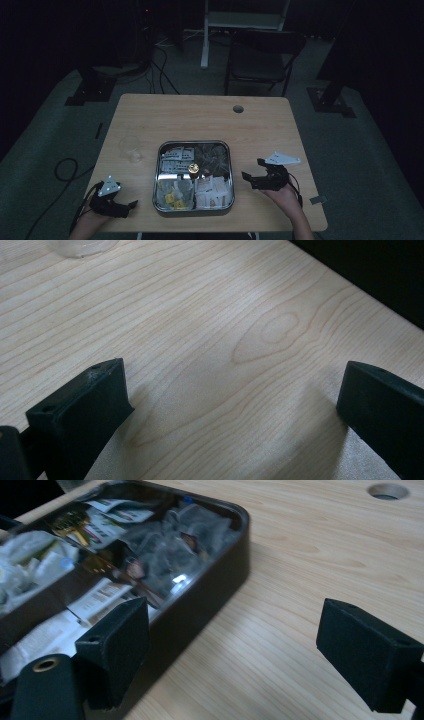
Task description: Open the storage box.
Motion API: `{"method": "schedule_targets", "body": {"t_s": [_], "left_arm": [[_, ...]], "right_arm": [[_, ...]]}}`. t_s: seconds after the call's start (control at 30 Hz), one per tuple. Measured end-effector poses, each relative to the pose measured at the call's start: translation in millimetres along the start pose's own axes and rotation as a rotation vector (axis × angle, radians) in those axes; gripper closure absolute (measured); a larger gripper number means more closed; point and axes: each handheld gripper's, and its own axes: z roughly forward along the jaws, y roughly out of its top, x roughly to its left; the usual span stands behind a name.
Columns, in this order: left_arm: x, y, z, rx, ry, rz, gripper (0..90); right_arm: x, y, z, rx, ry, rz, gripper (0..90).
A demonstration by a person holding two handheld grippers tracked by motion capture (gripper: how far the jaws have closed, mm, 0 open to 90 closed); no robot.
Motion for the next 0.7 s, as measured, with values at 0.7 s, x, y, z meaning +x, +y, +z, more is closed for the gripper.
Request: {"method": "schedule_targets", "body": {"t_s": [0.7], "left_arm": [[0.0,0.0,0.0,0.000,0.000,0.000,0.9]], "right_arm": [[46.9,38.5,48.5,0.011,0.133,-0.127,13.6]]}}
